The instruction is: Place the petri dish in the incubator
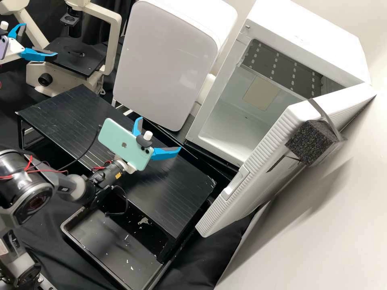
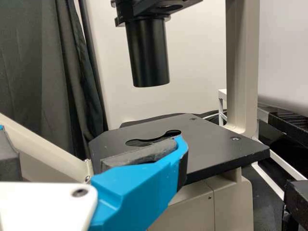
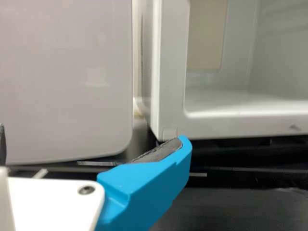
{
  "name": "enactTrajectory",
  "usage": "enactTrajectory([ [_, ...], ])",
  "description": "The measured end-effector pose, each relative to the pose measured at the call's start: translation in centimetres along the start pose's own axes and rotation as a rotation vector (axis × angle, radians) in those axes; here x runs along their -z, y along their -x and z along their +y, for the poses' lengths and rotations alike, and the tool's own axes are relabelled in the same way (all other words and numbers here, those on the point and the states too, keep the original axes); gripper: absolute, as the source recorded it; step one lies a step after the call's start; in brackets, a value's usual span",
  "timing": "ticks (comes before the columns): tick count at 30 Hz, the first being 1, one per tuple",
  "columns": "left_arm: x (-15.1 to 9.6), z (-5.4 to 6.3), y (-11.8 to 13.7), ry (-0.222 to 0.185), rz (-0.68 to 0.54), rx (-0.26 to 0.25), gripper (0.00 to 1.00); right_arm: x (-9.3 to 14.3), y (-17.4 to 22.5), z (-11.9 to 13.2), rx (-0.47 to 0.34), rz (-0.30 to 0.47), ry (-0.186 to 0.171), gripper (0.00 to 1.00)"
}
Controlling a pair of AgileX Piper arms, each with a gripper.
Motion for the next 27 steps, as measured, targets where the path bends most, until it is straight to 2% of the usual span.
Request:
enactTrajectory([
  [3,0.0,0.0,0.0,0.000,0.000,0.000,1.00,0.6,1.7,0.2,-0.024,0.047,0.006,1.00],
  [7,0.0,0.0,0.0,0.000,0.000,0.000,1.00,1.8,4.0,-0.2,-0.012,0.104,0.014,1.00],
  [12,0.0,0.0,0.0,0.000,0.000,0.000,1.00,2.8,6.0,-2.4,0.076,0.157,0.049,1.00],
  [15,0.0,0.0,0.0,0.000,0.000,0.000,1.00,2.9,6.9,-3.6,0.136,0.166,0.073,1.00],
  [19,0.0,0.0,0.0,0.000,0.000,0.000,1.00,2.9,7.6,-4.3,0.162,0.159,0.088,1.00],
  [27,0.0,0.0,0.0,0.000,0.000,0.000,1.00,2.3,7.4,-4.6,0.163,0.113,0.080,1.00],
])
